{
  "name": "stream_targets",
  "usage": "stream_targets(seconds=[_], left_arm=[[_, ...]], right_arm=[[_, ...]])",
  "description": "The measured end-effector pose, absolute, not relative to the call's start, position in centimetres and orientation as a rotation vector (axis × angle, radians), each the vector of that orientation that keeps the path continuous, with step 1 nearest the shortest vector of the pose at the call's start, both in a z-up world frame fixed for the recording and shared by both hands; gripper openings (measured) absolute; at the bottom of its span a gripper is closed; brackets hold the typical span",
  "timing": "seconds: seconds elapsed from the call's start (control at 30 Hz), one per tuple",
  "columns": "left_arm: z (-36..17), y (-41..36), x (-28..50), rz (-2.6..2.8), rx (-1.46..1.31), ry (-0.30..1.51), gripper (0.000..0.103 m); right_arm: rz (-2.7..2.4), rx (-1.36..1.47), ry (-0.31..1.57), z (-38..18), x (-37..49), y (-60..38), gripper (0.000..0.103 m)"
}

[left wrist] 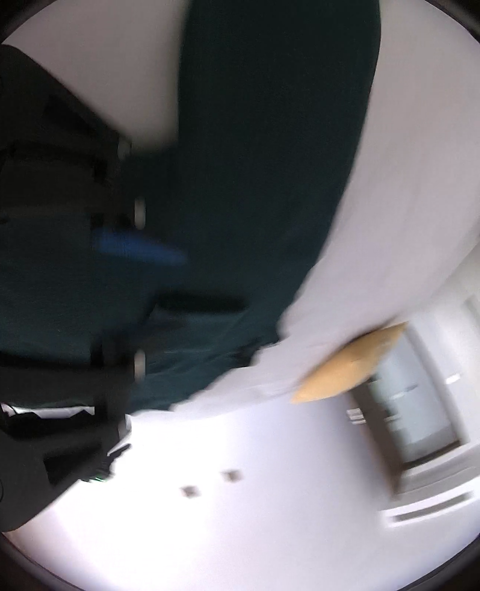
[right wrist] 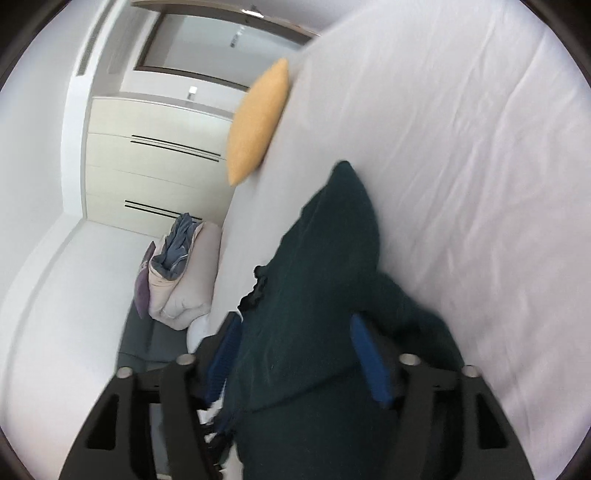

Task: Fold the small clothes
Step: 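Grasp the other sleeve with the left gripper and lift it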

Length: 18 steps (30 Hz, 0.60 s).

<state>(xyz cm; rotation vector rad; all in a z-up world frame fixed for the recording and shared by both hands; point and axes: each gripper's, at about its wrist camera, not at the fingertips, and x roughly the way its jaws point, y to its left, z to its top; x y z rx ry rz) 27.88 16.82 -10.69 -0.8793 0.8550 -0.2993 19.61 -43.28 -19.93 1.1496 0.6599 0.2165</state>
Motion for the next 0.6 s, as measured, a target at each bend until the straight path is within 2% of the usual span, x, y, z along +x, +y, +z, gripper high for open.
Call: stream_targets(seconds=[0.03,0.07,0.23,0.37,0.53,0.6], left_arm=[[-10.4,19.4,26.1,-0.252,-0.934,0.798,0.090],[-10.3,21.4,24.5,-0.208,-0.975,0.751,0.091],[-12.7,33.0,16.0,0.024,-1.243,0.568,0.090],[-15.3,38.9,11.4,0.134,-1.456,0.433,0.088],[-16.7,42.6,11.3,0.155,-1.553,0.359,0.088],[-17.4,44.1,11.6,0.168,-1.589,0.329,0.083]], right_arm=[[0.233,1.140,0.662,-19.6,19.1,-42.6,0.073],[0.254,1.125,0.673,-19.2,18.5,-41.3,0.073],[0.312,1.119,0.719,-19.0,17.0,-36.9,0.073],[0.338,1.126,0.756,-18.9,16.7,-34.0,0.073],[0.358,1.133,0.771,-18.4,16.4,-32.1,0.073],[0.365,1.122,0.769,-17.9,16.2,-31.4,0.073]])
